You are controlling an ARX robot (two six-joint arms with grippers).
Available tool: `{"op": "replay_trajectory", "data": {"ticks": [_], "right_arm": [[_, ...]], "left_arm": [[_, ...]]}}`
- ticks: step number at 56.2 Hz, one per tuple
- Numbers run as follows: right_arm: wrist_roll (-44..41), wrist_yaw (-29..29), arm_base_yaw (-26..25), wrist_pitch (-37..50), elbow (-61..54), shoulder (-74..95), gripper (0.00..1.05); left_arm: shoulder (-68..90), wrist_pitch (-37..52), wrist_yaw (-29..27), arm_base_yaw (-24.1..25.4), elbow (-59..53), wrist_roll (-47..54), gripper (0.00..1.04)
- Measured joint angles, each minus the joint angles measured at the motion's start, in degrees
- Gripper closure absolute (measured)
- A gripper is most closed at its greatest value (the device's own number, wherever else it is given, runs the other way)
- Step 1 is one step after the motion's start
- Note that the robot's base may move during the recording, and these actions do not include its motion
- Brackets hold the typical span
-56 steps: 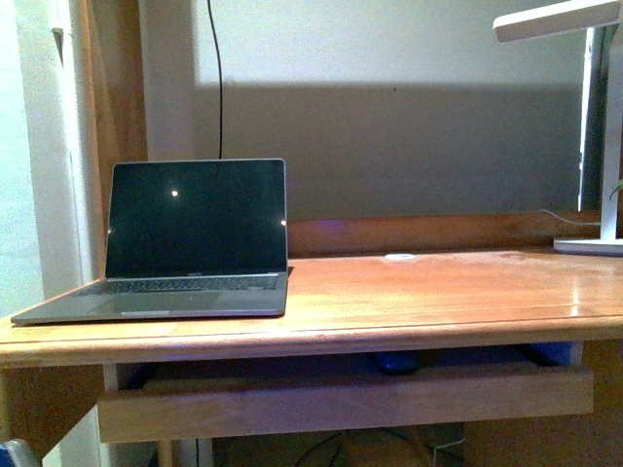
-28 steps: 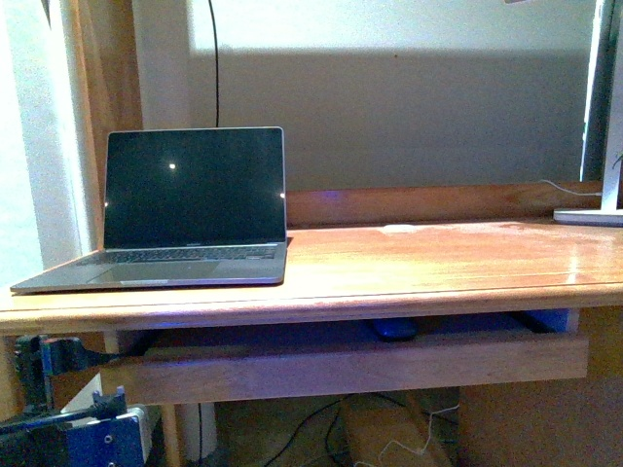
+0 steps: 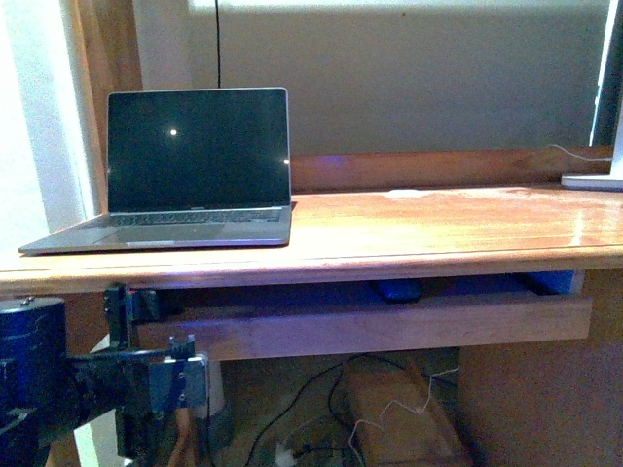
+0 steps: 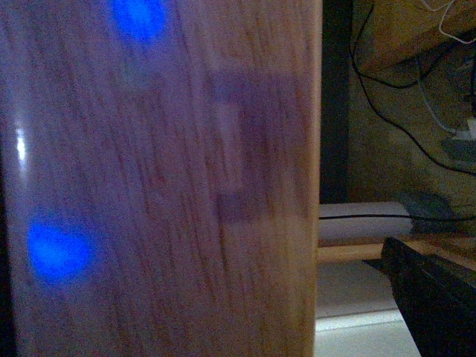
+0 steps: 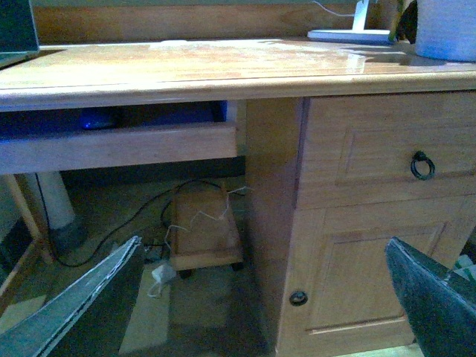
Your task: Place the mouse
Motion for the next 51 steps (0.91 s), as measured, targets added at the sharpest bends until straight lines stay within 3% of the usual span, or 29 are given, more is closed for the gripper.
{"op": "replay_trajectory", "data": {"ticks": [13, 28, 42, 51], "right_arm": [[0.0, 0.0, 0.0, 0.0, 0.0, 0.0, 0.07], [0.0, 0.0, 0.0, 0.0, 0.0, 0.0, 0.07], [0.0, 0.0, 0.0, 0.0, 0.0, 0.0, 0.07], [0.0, 0.0, 0.0, 0.0, 0.0, 0.0, 0.07]], "left_arm": [[-10.9, -22.4, -4.9, -3.4, -4.3, -13.2, 0.08], [-24.5, -42.7, 5.2, -6.1, -11.3, -25.7, 0.08], [-34.9, -46.9, 18.2, -8.7, -19.4, -42.8, 0.08], [-40.2, -38.1, 24.0, -10.1, -25.0, -62.7, 0.08]]}}
